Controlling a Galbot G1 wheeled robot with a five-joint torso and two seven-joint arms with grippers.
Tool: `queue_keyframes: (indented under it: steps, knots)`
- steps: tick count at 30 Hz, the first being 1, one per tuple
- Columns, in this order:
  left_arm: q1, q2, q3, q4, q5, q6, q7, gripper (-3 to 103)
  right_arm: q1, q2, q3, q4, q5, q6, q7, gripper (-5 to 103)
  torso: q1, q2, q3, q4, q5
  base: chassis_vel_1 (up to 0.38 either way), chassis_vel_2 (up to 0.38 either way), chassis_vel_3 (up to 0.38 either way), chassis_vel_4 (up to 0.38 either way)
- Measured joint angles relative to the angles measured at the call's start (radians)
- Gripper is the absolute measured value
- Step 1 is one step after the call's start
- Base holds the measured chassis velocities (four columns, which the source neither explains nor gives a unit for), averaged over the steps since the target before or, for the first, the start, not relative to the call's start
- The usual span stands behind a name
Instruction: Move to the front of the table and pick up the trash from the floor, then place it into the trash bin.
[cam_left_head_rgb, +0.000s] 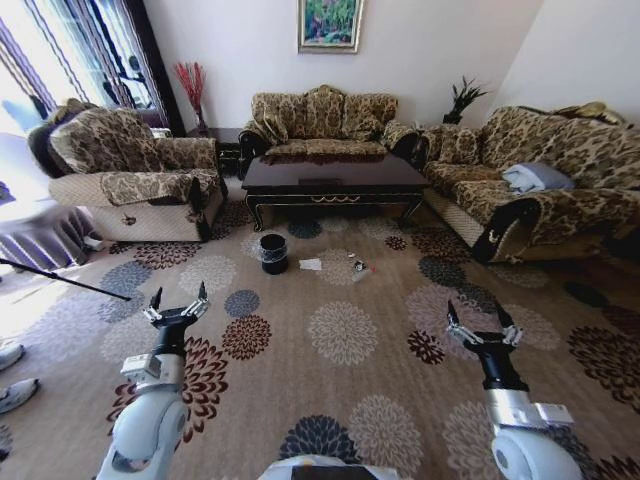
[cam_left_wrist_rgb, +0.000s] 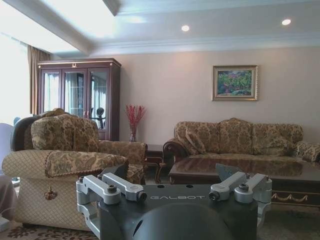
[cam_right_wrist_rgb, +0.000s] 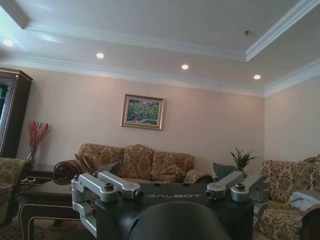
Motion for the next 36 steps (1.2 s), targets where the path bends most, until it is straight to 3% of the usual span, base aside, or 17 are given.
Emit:
queue_keyframes:
  steps: [24,36]
  knots:
    - [0.005,-0.027,0.002,-0.005,0.004,0.003,0.006,100,0.001,0.01,-0.016,-0.003,0.003,0.015,-0.029,100,-0.049,-0.112,-0.063,0.0,0.0,0.0,0.0,0.0,0.0]
    - [0.017,-0.042,-0.021,-0.006,0.001,0.001,0.016,100,0.027,-0.007,-0.039,-0.035,0.026,0.03,-0.006,100,-0.072,-0.168,-0.096,-0.0001,0.0,0.0,0.0,0.0,0.0]
